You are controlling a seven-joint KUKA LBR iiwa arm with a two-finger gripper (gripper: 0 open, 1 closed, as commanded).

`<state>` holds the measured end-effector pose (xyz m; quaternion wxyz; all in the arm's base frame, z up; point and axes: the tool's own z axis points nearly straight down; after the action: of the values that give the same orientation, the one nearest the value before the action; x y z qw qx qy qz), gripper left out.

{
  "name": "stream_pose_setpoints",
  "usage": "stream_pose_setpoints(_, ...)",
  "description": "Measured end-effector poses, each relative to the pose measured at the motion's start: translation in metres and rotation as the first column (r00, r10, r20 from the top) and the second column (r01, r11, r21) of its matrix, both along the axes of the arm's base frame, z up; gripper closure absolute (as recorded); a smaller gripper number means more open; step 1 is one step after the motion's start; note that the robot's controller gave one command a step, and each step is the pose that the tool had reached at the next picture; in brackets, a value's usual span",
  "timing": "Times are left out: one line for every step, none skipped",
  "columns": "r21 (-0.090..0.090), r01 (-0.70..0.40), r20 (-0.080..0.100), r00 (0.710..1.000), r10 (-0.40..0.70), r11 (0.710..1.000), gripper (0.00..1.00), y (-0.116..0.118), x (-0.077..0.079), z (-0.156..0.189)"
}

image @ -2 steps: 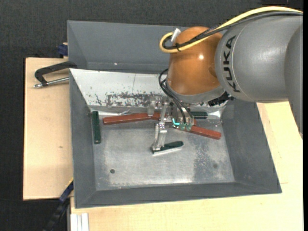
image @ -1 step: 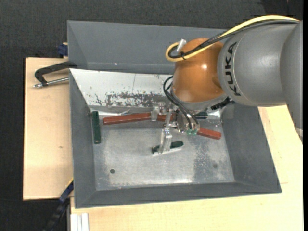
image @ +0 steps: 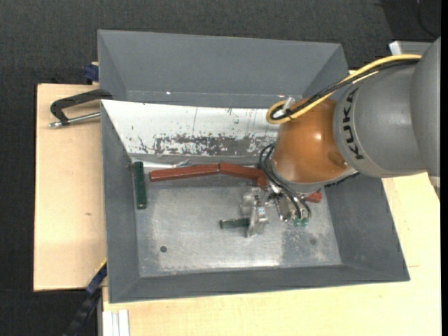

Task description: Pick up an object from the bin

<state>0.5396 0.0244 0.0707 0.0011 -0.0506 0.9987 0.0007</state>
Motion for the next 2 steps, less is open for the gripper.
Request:
stream_pose_setpoints(0.000,0.000,0.000,1.000,0.000,1.000,1.00,0.000,0.000,0.000)
stream_pose_setpoints(0.000,0.014,0.002,1.000,-0.014,1.000,1.00,0.020,-0.019,0.127)
